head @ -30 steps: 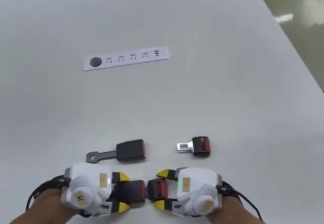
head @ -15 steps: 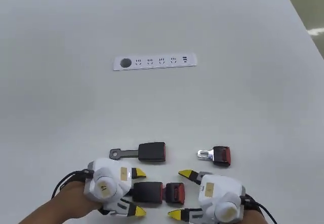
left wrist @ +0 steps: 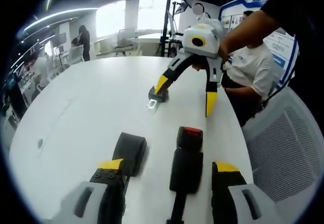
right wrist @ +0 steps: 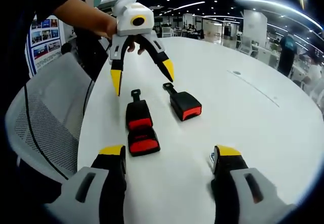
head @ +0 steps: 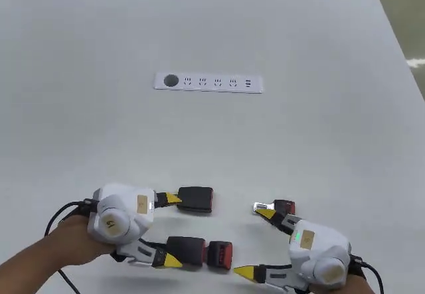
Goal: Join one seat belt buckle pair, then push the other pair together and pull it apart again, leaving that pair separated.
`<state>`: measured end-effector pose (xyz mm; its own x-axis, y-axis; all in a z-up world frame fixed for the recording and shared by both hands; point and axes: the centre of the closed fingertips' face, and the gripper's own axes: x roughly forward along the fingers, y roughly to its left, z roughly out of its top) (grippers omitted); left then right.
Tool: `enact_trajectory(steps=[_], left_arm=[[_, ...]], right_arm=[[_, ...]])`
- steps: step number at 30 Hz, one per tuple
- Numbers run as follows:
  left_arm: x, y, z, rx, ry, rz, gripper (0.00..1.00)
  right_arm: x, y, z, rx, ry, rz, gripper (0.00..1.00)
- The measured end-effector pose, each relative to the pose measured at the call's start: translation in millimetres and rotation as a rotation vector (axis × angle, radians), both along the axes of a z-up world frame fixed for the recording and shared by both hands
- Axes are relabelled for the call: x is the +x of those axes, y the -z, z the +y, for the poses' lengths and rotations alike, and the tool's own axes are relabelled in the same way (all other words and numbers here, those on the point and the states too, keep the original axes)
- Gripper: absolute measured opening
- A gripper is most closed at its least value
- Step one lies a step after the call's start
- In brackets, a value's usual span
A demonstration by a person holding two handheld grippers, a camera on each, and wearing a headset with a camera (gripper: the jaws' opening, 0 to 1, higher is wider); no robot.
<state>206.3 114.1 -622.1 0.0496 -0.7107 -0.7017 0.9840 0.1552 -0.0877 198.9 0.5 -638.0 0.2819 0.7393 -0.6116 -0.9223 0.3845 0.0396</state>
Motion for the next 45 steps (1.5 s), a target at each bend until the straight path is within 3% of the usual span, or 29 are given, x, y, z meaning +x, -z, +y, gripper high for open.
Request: enact_trajectory(steps=[4, 11, 21, 27, 29, 35, 39, 45], left_arm=[[13.7, -9.0, 0.1, -0.006, -0.009, -0.025, 0.71], [41.6, -13.6, -1.2, -0.006, -0.017, -0.05, 0.71], [68.4, 10.1, -5.3, 0.024, -0.014, -0.037, 0.7], [67.6, 33.7, -5.2, 0.059, 0.005, 0.013, 0.69], [68.3, 41.2, -4.8, 0.072, 0.009, 0.012, 0.69], [65.9, 57.5, -5.1, 0.08, 0.019, 0.034, 0.68], [65.3, 64.1, -6.6, 0.078, 0.025, 0.037, 0.65], [66.5, 65.2, -9.8, 0.065, 0.04, 0.024, 0.6]], right_arm=[[13.5, -7.8, -12.4, 0.011, 0.013, -0.002, 0.72], [35.9, -8.0, -33.3, -0.008, 0.023, -0.004, 0.73], [61.0, 3.7, -56.1, -0.038, 0.032, 0.014, 0.73], [63.1, 16.7, -58.2, -0.054, 0.021, 0.051, 0.74], [61.6, 27.4, -60.7, -0.079, 0.008, 0.069, 0.73], [58.8, 40.3, -59.5, -0.097, -0.016, 0.101, 0.72], [57.0, 45.4, -62.2, -0.107, -0.019, 0.117, 0.71], [58.2, 46.4, -62.6, -0.101, -0.04, 0.095, 0.66]])
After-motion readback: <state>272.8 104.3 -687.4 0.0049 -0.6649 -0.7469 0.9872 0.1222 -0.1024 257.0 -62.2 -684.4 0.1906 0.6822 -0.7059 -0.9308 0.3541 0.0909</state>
